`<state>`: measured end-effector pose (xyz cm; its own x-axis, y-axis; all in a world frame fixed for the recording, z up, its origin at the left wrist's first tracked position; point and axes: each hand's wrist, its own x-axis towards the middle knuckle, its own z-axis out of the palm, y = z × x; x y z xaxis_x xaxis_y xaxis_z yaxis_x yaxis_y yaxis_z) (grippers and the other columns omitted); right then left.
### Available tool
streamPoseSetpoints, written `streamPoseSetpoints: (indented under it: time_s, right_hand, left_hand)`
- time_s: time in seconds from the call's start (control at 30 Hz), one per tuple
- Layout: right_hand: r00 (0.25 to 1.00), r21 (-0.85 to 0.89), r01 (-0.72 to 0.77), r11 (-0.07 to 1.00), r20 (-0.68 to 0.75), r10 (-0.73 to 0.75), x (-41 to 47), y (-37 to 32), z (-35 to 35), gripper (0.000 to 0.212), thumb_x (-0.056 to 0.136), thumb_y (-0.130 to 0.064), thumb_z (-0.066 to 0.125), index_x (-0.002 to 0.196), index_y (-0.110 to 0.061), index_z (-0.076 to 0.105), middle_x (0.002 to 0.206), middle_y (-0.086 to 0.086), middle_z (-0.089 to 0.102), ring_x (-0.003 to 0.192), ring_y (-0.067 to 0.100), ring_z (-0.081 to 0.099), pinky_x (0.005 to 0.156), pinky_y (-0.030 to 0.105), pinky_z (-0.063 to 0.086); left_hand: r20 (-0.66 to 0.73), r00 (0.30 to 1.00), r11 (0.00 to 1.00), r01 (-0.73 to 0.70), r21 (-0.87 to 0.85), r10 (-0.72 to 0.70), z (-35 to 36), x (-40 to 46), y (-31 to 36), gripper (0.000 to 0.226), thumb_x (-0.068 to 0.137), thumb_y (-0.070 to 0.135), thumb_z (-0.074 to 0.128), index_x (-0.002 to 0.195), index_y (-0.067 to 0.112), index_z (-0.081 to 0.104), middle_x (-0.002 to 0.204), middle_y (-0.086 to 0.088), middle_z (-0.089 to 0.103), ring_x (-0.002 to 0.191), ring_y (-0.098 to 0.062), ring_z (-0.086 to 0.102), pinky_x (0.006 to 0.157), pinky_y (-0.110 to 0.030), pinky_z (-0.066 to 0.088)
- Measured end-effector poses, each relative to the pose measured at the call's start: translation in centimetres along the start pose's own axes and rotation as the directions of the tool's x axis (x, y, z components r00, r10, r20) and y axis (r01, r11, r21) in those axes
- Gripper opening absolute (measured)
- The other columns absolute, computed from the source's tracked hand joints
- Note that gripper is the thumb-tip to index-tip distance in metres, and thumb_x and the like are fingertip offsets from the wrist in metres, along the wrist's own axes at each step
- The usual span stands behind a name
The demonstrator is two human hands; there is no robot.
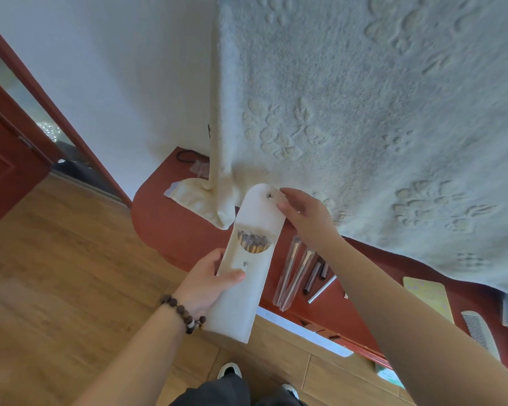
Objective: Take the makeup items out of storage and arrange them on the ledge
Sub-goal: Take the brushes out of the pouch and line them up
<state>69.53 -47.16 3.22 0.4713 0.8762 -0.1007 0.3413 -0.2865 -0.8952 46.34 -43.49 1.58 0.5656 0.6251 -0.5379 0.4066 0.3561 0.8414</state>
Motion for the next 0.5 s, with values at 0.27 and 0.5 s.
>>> streamPoseSetpoints:
  time_s: [0.27,0.5]
  right_hand:
    - [0.989,0.210,0.123,0.970,-0.110,-0.101,-2.5,-5.3,-1.8,0.010,0.088,-0.017,0.065,0.088,-0.014,0.074,0.084,0.005,0.073,0.078,0.018,0.067,0.077,0.033,0.053]
    - [0.939,0.094,0.338,0.936,-0.101,-0.329,-5.9,-6.9,-2.4,0.012,0.087,-0.010,0.065,0.089,-0.018,0.073,0.087,-0.013,0.073,0.085,-0.002,0.065,0.077,0.010,0.045]
  left_hand:
    - [-0.018,0.998,0.997,-0.063,-0.041,0.062,0.6,-1.6,3.3,0.036,0.076,0.021,0.076,0.109,0.018,0.062,0.102,-0.003,0.073,0.090,-0.025,0.071,0.082,-0.052,0.057]
    - [-0.002,0.993,0.986,-0.121,-0.112,0.122,2.0,-2.8,7.6,0.021,0.087,0.008,0.064,0.108,0.007,0.067,0.103,-0.013,0.073,0.095,-0.032,0.070,0.088,-0.053,0.054]
